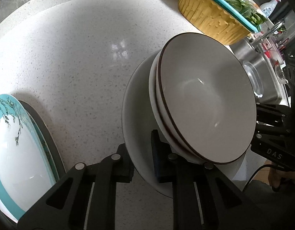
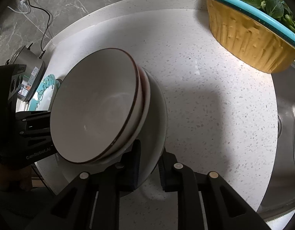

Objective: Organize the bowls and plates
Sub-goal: 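Close both grippers on the rim of the bowl stack, then carry the bowl stack with both grippers onto the teal-rimmed plate stack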

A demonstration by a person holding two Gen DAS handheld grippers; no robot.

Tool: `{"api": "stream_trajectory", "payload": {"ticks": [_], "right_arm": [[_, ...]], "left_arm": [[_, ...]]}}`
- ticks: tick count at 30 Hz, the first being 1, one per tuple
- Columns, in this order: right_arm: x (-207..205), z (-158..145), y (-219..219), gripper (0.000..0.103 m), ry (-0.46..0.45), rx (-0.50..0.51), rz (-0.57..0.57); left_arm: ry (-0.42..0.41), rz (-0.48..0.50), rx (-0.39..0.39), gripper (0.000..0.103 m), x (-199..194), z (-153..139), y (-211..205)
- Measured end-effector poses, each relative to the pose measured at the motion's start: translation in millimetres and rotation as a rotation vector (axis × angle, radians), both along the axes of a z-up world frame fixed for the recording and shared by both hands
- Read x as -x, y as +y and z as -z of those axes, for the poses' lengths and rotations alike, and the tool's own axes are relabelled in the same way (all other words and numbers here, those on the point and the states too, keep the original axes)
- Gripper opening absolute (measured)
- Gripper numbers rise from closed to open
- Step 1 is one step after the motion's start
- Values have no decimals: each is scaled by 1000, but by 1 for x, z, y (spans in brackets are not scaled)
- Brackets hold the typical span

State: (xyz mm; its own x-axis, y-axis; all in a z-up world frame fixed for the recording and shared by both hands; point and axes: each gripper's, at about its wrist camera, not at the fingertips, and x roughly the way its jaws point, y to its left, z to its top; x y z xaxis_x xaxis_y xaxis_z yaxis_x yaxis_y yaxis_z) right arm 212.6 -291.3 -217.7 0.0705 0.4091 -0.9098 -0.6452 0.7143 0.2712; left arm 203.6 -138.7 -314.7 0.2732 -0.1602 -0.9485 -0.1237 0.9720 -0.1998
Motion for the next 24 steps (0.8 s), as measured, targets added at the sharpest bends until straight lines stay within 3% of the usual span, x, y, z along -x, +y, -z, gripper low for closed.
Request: {"api": "stream_trajectory", "payload": {"ticks": [13, 24], "right_arm": [[-3, -4, 1, 16, 15, 14, 18], [0, -32, -2, 16, -3, -6, -11]], "left_arm": [[-11, -9, -5, 13, 16, -8, -1], [-55, -68, -17, 13, 36, -44, 1]]}}
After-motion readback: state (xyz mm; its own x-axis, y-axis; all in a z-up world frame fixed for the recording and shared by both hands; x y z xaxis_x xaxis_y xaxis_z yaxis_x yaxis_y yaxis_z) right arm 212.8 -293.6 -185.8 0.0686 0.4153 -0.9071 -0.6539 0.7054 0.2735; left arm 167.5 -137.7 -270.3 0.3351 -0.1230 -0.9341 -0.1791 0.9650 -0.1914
